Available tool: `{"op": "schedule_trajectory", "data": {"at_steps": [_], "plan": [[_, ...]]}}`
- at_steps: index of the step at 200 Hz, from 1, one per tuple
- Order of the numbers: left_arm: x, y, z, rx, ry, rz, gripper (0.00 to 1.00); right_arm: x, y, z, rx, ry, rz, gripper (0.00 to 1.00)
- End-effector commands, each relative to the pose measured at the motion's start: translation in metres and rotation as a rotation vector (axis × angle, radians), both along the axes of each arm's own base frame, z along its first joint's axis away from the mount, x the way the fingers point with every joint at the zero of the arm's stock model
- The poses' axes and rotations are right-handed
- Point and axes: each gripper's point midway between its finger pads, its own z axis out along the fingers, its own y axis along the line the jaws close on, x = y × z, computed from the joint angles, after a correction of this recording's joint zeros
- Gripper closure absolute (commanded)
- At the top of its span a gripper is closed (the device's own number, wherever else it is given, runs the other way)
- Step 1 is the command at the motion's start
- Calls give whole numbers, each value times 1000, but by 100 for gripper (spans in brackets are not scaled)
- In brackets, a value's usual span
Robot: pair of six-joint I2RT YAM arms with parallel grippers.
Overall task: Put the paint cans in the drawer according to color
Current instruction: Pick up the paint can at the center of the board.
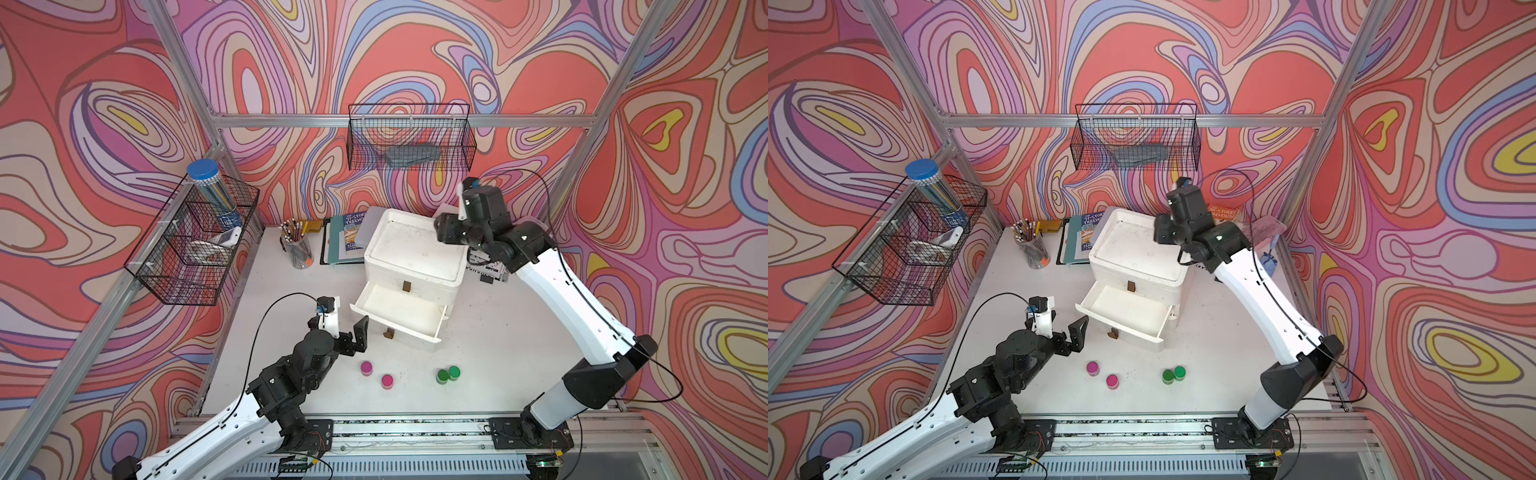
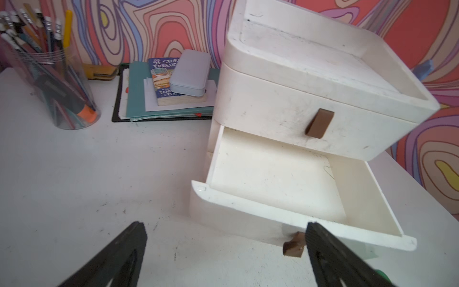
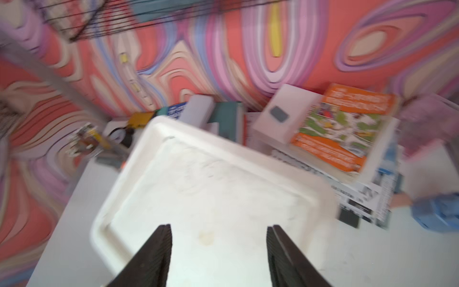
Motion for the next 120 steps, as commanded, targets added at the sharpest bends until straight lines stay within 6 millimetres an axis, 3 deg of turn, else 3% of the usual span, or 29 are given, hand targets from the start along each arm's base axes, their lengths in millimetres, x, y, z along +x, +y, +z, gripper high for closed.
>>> {"op": "schedule_trajectory", "data": {"at_steps": [1,16,54,91,120], "plan": [[4,37,0,-12,42,211,2,-74,75,-30,-188,-1,430,38],[4,54,-5,-27,76,301,1,-124,106,-61,-222,53,636,38],[3,94,-19,-69,158,456,2,-200,127,-142,-248,102,866,39],[1,105,-34,-138,223,522,2,-227,132,-212,-369,207,949,39],[-3,109,-44,-160,264,564,2,-231,126,-257,-487,296,941,37]]}}
